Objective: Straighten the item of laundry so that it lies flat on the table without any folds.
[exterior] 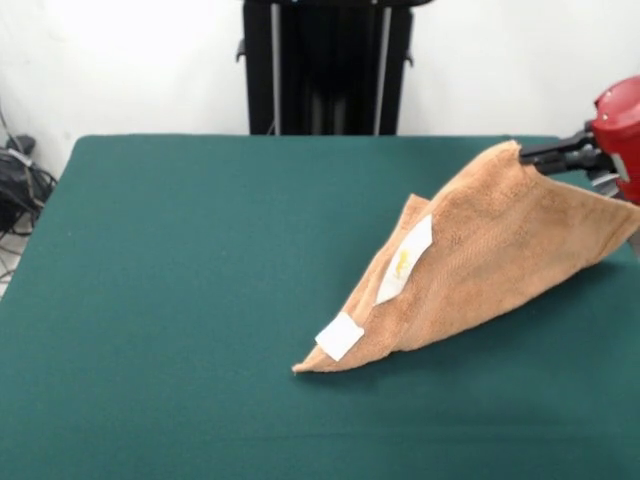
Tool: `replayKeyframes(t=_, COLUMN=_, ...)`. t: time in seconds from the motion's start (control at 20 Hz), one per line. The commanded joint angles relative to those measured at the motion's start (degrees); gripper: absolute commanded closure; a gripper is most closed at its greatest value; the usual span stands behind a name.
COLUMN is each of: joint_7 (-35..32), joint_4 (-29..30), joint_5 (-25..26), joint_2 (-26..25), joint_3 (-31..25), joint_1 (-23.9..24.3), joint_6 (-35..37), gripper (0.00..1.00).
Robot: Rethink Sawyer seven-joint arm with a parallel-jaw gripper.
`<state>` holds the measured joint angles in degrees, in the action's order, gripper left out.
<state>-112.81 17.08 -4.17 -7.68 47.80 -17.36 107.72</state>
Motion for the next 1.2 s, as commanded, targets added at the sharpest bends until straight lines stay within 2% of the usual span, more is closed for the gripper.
replayKeyframes(t=0.05, joint_7=-17.1, joint_4=-0.2, joint_5=-2.7, joint_2=-3.3, joint_3=-0.9, joint_1=3.0, joint_6=5.4, gripper=1.0)
replayKeyframes(t=0.8, joint_7=-20.2, joint_4=-10.7, joint_5=-5.1, joint_2=-10.6, joint_3=2.9, joint_1=6.0, joint_6=9.3, gripper=1.0)
replayKeyframes(t=1.0, joint_7=-23.9, joint_4=-13.8, joint_5=-8.9, joint_2=-12.6, joint_3=3.8, joint_1=7.2, joint_6=10.1, gripper=1.0)
replayKeyframes(t=1.2, joint_7=-24.0, joint_4=-14.8, joint_5=-10.7, joint_2=-13.2, joint_3=5.1, joint_1=8.1, joint_6=10.1, gripper=1.0)
